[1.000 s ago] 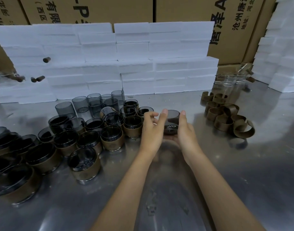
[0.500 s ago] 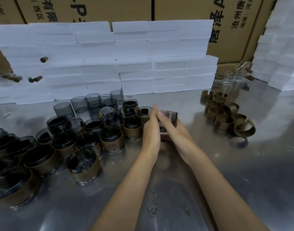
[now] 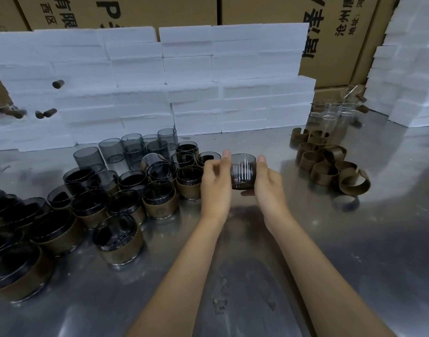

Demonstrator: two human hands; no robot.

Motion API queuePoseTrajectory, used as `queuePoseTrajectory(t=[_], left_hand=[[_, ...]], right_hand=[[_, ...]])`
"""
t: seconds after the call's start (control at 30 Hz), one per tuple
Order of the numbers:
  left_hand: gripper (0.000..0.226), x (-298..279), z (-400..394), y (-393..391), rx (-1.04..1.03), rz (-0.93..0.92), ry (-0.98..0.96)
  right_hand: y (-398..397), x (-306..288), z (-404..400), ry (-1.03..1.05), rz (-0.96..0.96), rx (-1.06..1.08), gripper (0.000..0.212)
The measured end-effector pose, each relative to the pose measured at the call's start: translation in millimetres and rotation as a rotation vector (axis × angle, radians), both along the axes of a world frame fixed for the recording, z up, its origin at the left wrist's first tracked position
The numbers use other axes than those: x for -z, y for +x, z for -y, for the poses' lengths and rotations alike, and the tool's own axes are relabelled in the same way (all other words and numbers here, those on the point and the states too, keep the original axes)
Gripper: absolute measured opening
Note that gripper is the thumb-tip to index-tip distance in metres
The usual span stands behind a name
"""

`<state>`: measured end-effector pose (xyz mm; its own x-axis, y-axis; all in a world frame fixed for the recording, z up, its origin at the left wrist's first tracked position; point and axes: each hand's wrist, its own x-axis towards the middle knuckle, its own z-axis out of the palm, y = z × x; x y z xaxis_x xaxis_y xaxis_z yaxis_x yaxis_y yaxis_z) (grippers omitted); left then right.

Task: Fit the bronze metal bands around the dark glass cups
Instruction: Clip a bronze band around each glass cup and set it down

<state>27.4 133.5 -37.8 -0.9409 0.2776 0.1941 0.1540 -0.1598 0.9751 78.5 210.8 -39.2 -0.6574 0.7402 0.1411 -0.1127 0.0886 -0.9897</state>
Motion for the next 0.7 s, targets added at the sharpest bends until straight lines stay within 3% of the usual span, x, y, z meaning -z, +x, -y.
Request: queuePoseTrajectory(t=[0.13,0.2,0.27,0.4,0.53,0.7], left_hand=[[0.048,-3.0,7.2,-8.1,-0.088,-0.048,-0.02],[0.049,-4.4,7.6,-9.7,-0.083,0.005,-0.025],[0.052,-5.3,8.1,-7.1,-0.039,0.067,-0.017],[0.059,-2.5,9.6,-2.1,0.147,0.138,-0.042],[0.083,-3.1,6.1,4.5,0.243,0.147,-0.031],[0.08,-2.9,6.3,1.4,0.172,0.059,-0.093]], right_hand=[[0.9,0.7,0.2,-0.017,-0.047,-0.063,0.038],[1.2,-0.9,2.6,-0.075,-0.025,-0.138,0.044],[1.5,-1.6,4.9,-0.126,0.006,-0.239,0.057],[4.7,-1.7,8.3,-0.092,0.037,-0.382,0.053],[6.3,-2.6,8.5,-0.044,0.04,-0.292,0.048],[2.9,-1.5,10.4,0.103,0.102,-0.154,0.071]])
